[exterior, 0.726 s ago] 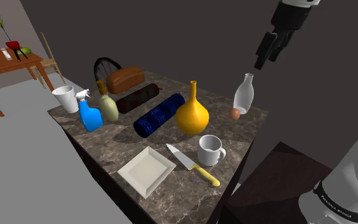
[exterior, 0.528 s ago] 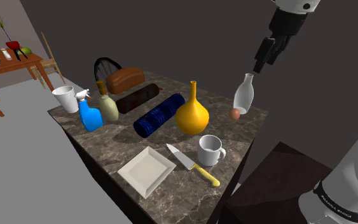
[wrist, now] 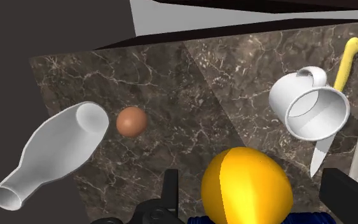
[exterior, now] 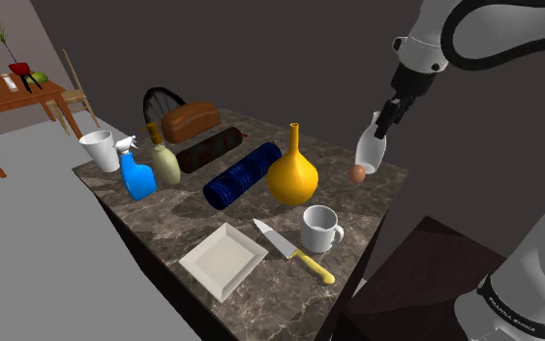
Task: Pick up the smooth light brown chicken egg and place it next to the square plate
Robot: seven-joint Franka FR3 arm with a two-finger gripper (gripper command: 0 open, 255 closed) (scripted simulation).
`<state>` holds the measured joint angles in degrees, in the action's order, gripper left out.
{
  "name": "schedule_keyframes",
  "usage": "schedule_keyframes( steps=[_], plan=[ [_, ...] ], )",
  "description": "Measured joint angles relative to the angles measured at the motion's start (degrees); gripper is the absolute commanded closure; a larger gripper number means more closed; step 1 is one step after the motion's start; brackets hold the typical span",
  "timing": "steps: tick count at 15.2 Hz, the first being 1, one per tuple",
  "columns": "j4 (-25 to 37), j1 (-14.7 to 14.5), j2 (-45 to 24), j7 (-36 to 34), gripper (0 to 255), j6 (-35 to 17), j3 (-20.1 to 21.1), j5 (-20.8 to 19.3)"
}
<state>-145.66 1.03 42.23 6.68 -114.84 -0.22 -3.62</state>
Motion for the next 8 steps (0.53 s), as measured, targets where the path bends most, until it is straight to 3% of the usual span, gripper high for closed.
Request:
schedule_keyframes(
  steps=[8],
  plan=[
    [-6.8,2.0,-9.8,6.6,0,-18.1,-4.2,-5.2]
  ],
)
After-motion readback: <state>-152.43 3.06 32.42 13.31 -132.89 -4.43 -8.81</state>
